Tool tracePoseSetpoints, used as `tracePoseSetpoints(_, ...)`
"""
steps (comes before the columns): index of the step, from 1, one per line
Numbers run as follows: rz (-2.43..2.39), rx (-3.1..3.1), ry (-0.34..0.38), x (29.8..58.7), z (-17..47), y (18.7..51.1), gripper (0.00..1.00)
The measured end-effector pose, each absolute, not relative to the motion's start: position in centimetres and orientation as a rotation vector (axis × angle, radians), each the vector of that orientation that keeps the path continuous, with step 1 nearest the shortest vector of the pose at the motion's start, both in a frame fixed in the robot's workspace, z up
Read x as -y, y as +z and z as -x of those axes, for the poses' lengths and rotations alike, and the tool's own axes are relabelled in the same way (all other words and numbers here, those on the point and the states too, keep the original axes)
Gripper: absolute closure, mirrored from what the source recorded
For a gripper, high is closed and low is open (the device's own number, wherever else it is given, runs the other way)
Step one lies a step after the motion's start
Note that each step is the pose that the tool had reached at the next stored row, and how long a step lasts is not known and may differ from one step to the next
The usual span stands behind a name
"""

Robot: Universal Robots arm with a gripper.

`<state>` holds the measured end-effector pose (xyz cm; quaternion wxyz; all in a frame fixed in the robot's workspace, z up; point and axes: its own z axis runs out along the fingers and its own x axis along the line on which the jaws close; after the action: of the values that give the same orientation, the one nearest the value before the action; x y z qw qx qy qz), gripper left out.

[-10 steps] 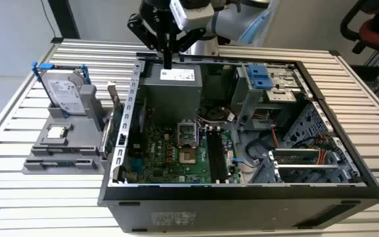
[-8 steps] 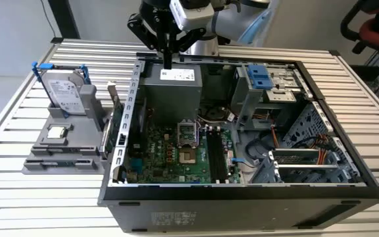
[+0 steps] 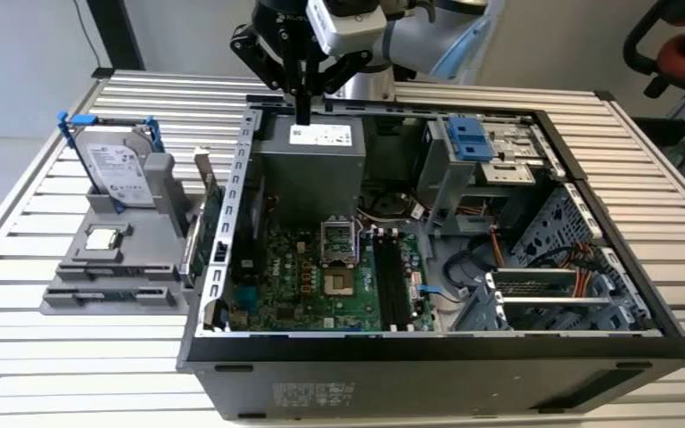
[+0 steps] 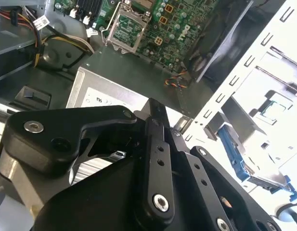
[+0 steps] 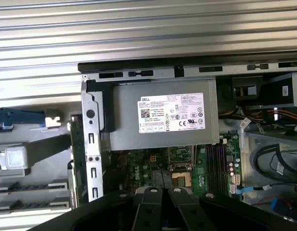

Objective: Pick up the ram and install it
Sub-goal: 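Reach for the ram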

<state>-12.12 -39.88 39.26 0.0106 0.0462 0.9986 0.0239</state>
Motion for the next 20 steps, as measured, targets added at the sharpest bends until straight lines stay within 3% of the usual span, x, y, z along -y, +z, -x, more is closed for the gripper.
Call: tracePoseSetpoints(20, -0.147, -3.116, 0.075, 39.88, 12.94, 39.26, 1.00)
